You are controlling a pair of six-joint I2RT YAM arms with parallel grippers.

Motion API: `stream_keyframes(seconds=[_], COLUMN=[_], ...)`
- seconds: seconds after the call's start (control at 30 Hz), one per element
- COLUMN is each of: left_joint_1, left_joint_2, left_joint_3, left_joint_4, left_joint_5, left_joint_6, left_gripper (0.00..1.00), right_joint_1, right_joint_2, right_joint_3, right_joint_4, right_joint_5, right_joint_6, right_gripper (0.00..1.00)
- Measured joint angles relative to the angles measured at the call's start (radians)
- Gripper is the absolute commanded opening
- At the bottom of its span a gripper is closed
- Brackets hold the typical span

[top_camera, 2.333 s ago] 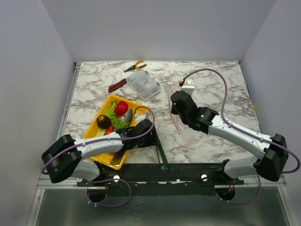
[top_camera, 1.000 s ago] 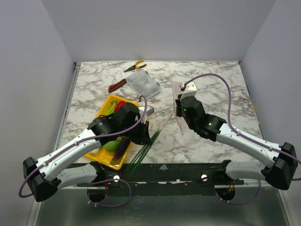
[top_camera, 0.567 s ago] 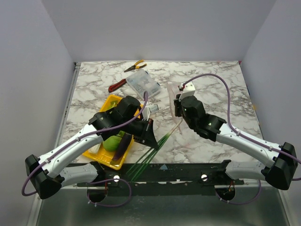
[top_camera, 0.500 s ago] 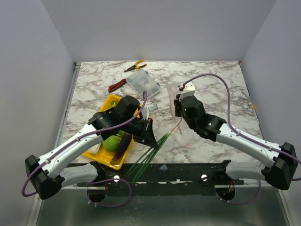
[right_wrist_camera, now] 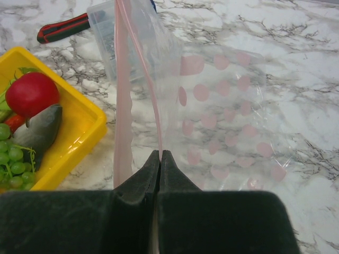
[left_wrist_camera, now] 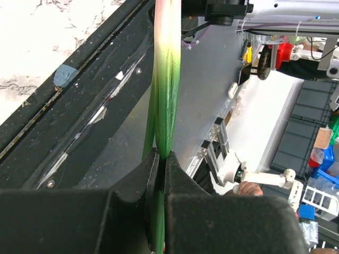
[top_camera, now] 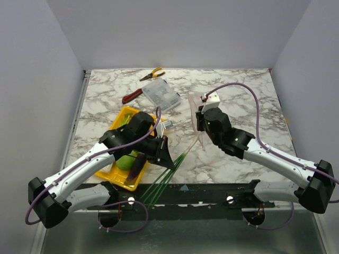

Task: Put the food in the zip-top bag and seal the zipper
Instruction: Place the fake vegetable in the zipper food storage bag.

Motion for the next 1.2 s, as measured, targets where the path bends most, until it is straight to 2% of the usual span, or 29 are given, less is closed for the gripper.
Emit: stream_keyframes(seconds=[0.5, 0.87, 1.2], left_joint_1=[0.097, 0.106, 0.142], left_joint_2=[0.05, 0.114, 0.177], left_joint_3=[0.002, 0.064, 0.051], left_joint_4=[0.049, 0.131, 0.284], left_joint_5=[0.042, 0.066, 0.011], left_joint_6=[-0.139, -0.237, -0.523], left_gripper=[0.0, 0.0, 0.0], right_joint_1=[0.0, 0.0, 0.06], right_joint_2=[0.0, 0.0, -0.001], right_joint_3=[0.0, 0.0, 0.036], right_joint_4=[0.0, 0.0, -0.013], right_joint_5=[-0.028, -0.074, -0.044], right_joint_6=[0.012, 0.052, 0.132], right_gripper=[0.01, 0.01, 0.01])
